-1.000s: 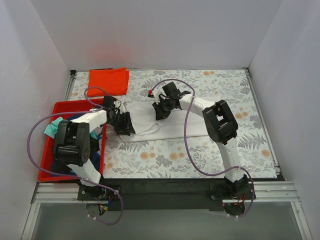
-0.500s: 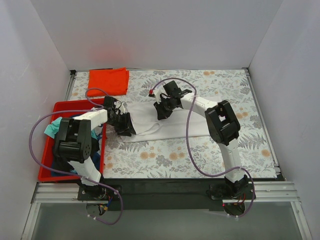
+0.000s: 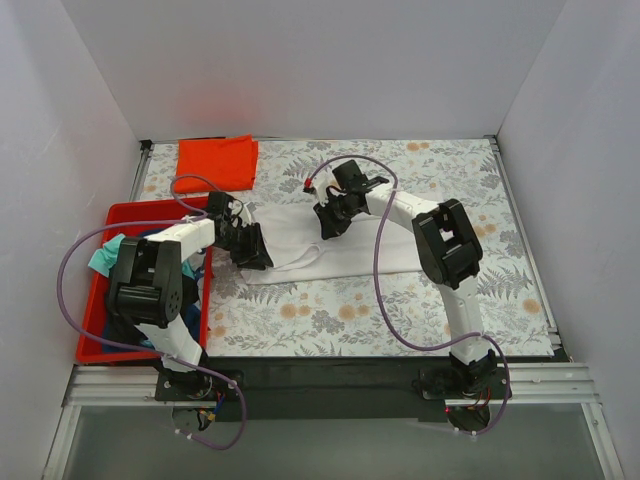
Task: Fold and stack the t-shirts
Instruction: Fold the tshirt
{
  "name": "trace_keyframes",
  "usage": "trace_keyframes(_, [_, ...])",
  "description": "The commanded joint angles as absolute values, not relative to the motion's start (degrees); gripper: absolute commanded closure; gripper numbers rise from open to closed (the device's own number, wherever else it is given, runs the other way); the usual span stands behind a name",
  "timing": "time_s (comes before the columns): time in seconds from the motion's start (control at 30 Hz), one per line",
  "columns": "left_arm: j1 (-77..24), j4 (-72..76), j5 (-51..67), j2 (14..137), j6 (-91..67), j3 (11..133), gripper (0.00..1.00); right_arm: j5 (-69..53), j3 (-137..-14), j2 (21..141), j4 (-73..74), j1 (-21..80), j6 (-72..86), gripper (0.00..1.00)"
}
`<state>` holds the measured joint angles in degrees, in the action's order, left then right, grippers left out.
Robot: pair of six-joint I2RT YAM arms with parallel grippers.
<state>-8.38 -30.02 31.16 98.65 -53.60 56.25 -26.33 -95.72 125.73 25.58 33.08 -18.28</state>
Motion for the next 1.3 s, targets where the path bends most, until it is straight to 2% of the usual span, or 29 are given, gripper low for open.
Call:
trace_keyframes(0.0, [-8.7, -29.2, 32.6, 96.4, -54.1, 56.9, 0.68, -26.5, -96.8, 127.2, 27.0, 33.3, -19.2, 0.87])
trace_keyframes(0.27, [-9.3, -29.1, 32.8, 98.7, -54.8, 57.6, 0.7, -26.4, -96.5, 126.3, 27.2, 33.3, -19.8, 0.87])
trace_keyframes(0.4, [-9.3, -29.1, 34.1, 98.4, -54.7, 58.6, 0.85, -26.2, -96.5, 126.2, 27.2, 33.2, -20.0, 0.87])
trace_keyframes(0.43, [-9.2, -29.1, 34.9, 98.1, -54.7, 58.9, 0.92, -26.1, -96.4, 126.1, 27.2, 33.3, -20.0, 0.87])
trace_keyframes(0.53, [-9.2, -28.2, 37.2, 97.4, -55.2, 59.4, 1.0, -25.9, -96.2, 126.0, 27.2, 33.2, -20.2, 0.87])
trace_keyframes(1.0, [-7.0, -15.4, 39.8, 97.5, -64.9, 61.6, 1.0, -25.8, -95.7, 124.6, 28.7, 33.1, -21.6, 0.88])
trace_keyframes(1.27, [-4.7, 0.8, 39.6, 97.3, -74.6, 55.7, 1.0, -25.3, -94.0, 123.1, 29.2, 32.8, -22.0, 0.88])
